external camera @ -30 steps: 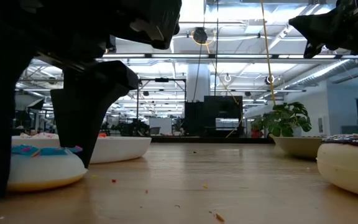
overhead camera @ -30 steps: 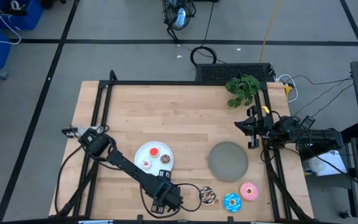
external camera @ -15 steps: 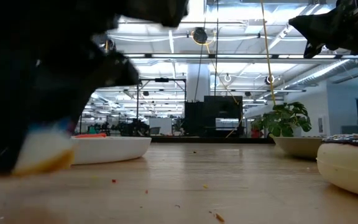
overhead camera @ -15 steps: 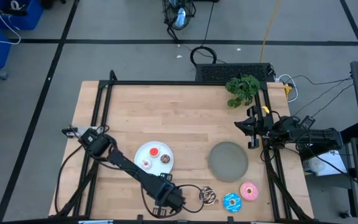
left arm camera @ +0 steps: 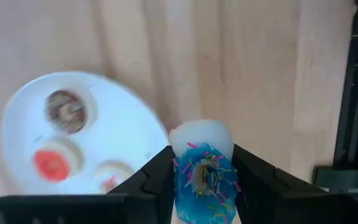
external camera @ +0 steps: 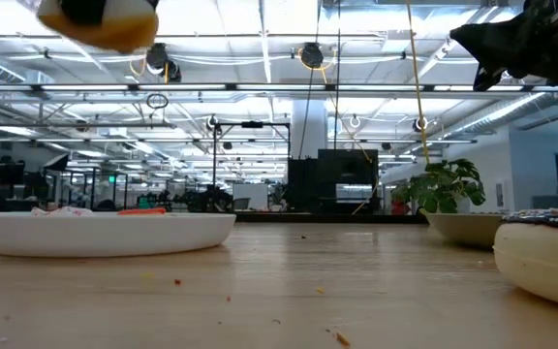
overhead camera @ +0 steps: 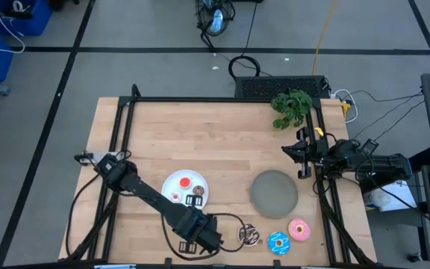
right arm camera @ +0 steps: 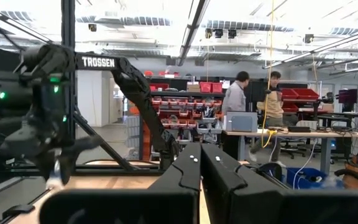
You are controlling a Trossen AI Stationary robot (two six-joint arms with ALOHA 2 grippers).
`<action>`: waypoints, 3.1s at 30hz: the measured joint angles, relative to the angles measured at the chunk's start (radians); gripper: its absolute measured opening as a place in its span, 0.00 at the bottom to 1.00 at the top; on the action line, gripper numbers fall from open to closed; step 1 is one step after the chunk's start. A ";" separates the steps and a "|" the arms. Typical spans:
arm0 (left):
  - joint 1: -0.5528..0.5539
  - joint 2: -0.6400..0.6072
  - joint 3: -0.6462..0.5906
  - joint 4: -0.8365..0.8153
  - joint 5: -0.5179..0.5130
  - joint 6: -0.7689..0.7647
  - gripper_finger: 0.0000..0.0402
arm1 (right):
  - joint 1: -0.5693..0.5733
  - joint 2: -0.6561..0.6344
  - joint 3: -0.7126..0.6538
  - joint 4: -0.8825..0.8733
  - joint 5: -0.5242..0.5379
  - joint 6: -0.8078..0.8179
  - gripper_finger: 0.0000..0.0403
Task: Pick & Place donuts
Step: Put the small blue donut on the white plate
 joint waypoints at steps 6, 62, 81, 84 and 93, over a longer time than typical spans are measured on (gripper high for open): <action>0.001 -0.029 0.039 -0.040 -0.006 -0.006 0.34 | 0.000 0.000 0.000 0.000 0.000 0.000 0.00; 0.188 -0.085 -0.051 -0.019 -0.183 0.187 0.34 | 0.000 0.006 0.000 0.030 -0.003 0.008 0.00; 0.149 -0.311 -0.613 0.332 -0.114 0.021 0.34 | 0.000 0.009 0.000 0.037 -0.004 0.008 0.00; 0.143 -0.391 -0.719 0.432 -0.113 -0.038 0.34 | 0.000 0.012 0.000 0.038 -0.004 0.008 0.00; 0.176 -0.436 -0.845 0.568 -0.081 -0.163 0.34 | 0.000 0.015 0.000 0.046 -0.002 0.008 0.00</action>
